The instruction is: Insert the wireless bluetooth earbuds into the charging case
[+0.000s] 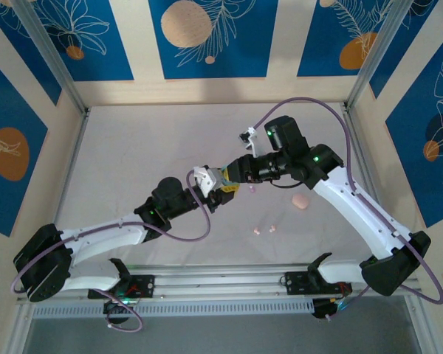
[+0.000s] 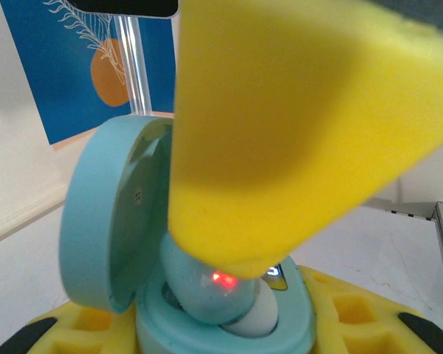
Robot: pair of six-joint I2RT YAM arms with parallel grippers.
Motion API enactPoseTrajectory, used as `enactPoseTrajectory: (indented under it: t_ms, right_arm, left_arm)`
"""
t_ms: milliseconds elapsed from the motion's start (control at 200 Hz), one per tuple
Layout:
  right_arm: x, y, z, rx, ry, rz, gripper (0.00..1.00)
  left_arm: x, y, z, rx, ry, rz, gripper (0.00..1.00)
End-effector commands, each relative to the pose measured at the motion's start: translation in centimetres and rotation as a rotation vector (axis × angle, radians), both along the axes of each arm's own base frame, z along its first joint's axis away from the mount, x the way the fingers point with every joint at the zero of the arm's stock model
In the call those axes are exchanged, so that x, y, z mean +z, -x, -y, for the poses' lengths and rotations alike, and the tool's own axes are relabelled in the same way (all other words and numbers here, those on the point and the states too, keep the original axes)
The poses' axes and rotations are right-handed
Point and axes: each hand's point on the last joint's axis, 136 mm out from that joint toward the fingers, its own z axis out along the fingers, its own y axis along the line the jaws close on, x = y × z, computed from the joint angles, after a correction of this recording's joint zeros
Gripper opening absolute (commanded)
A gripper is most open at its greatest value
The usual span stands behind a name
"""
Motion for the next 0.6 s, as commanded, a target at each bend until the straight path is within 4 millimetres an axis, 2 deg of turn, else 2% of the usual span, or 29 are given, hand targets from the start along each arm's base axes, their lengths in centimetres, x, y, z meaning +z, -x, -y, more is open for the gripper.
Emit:
enactPoseTrajectory:
  t_ms: [0,595]
  right_arm:
    - [0.2,0.3,0.3,-0.007,0.016,-0.016,0.33]
    - [1.8,0.9,0.4,-0.001,-0.024,0.019,0.34]
  left_arm:
    - [4.3,0.6,0.2,-0.013,0.103,0.07,0.31]
    - [4.0,0.4,0.2,-0.002,0.093,0.065,0.31]
